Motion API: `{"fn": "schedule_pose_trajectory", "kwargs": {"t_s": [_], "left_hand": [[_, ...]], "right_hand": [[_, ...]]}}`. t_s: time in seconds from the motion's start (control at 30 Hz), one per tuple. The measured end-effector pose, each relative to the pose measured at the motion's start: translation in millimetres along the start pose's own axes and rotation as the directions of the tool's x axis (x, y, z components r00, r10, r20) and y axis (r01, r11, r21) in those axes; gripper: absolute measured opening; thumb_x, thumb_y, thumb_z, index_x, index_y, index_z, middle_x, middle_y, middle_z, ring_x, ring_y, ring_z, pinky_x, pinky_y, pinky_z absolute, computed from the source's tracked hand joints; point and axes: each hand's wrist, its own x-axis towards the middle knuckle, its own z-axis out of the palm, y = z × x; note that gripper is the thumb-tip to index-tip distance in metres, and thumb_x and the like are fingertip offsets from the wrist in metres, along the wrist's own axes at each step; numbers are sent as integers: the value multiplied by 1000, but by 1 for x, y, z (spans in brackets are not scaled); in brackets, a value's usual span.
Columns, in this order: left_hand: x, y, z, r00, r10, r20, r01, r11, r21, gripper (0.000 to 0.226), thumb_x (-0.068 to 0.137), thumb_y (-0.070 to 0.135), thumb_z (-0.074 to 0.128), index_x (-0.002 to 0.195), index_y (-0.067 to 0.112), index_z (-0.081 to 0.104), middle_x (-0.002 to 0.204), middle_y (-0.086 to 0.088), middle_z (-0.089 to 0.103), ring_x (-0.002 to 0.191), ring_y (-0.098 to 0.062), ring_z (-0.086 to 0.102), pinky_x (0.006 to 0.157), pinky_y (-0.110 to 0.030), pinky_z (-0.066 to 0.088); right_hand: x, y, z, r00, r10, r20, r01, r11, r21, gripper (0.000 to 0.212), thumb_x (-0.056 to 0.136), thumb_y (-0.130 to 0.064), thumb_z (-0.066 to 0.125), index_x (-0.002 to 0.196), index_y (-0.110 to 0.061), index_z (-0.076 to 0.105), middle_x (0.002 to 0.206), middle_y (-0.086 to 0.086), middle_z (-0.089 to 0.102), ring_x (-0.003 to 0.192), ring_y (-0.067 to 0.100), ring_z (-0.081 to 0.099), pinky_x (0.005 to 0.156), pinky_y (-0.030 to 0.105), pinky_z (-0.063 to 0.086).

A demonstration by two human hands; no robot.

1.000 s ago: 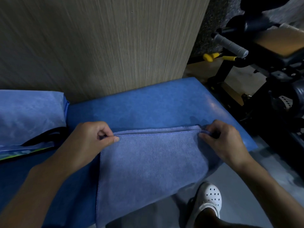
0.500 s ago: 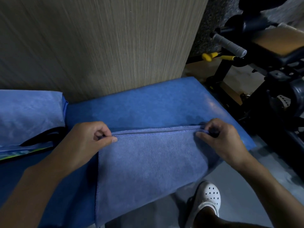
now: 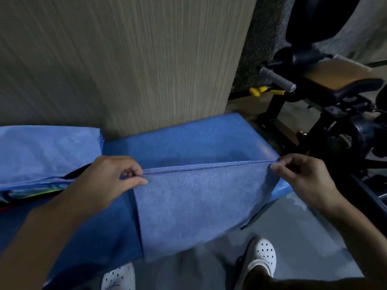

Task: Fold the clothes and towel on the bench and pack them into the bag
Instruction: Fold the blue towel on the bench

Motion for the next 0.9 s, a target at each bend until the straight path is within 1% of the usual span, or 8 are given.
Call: {"fn": "schedule_pose_trajectory", "kwargs": {"t_s": [0.13, 0.23, 0.37, 0.5, 0.63, 0.7, 0.77, 0.9], "left_hand": [[-11, 32, -32, 990, 86, -110, -88, 996, -8, 20, 71, 26, 82, 64, 30, 64, 77, 19, 67, 71, 3, 60, 66, -5, 37], [-15, 53, -63, 965, 205, -163, -201, 979, 40, 24, 76, 38, 83, 65, 28, 64, 78, 17, 66, 67, -3, 61, 64, -16, 42], [-23, 75, -95, 937, 324, -133, -312, 945, 100, 23, 81, 49, 63, 64, 35, 55, 67, 18, 58, 61, -1, 57, 63, -13, 41], [-33, 90, -116, 934, 343, -101, -316, 925, 210, 27, 82, 50, 59, 65, 29, 57, 69, 15, 60, 66, -6, 62, 67, -25, 44], [-45, 110, -132, 947, 274, -166, -260, 960, 104, 20, 82, 29, 77, 69, 29, 62, 75, 11, 67, 74, -7, 63, 74, -20, 47], [-50, 122, -138, 954, 229, -194, -235, 972, -11, 12, 81, 29, 78, 80, 31, 66, 81, 11, 70, 75, -4, 66, 78, -18, 50], [-56, 130, -142, 952, 183, -247, -216, 970, -115, 24, 82, 10, 78, 84, 32, 67, 82, 8, 71, 71, -1, 65, 76, -17, 51], [-62, 143, -149, 940, 120, -319, -208, 944, -257, 32, 84, -5, 69, 81, 27, 65, 81, 0, 67, 73, -5, 63, 75, -17, 53]], "right_hand": [[-10, -34, -27, 1000, -20, -9, 20, 1000, 14, 16, 84, -10, 74, 70, -11, 66, 79, 5, 70, 64, 4, 59, 60, 13, 47], [-17, -65, -45, 998, -62, -17, 63, 995, 80, 17, 83, -8, 74, 70, -6, 64, 85, 8, 69, 70, 8, 59, 64, 15, 48], [-27, -100, -63, 992, -97, -85, 110, 980, 164, 17, 81, -5, 74, 70, -1, 61, 89, 5, 66, 73, 9, 60, 64, 15, 48], [-33, -123, -83, 984, -149, -99, 161, 979, 128, 16, 81, -7, 75, 72, -3, 62, 90, 5, 69, 75, 11, 64, 70, 20, 54], [-38, -140, -98, 980, -169, -104, 186, 967, 176, 18, 77, -13, 76, 70, -9, 60, 82, -3, 70, 75, 12, 65, 69, 19, 55], [-41, -147, -107, 978, -175, -116, 196, 961, 198, 19, 75, -18, 75, 72, -9, 58, 79, -2, 71, 75, 14, 65, 72, 27, 56], [-45, -152, -115, 973, -192, -128, 212, 962, 172, 18, 79, -12, 75, 74, -8, 58, 79, 5, 70, 73, 17, 64, 72, 34, 54], [-53, -168, -124, 967, -243, -71, 251, 956, 150, 18, 84, -1, 70, 83, -15, 59, 79, 12, 64, 67, 11, 60, 65, 22, 50]]}}
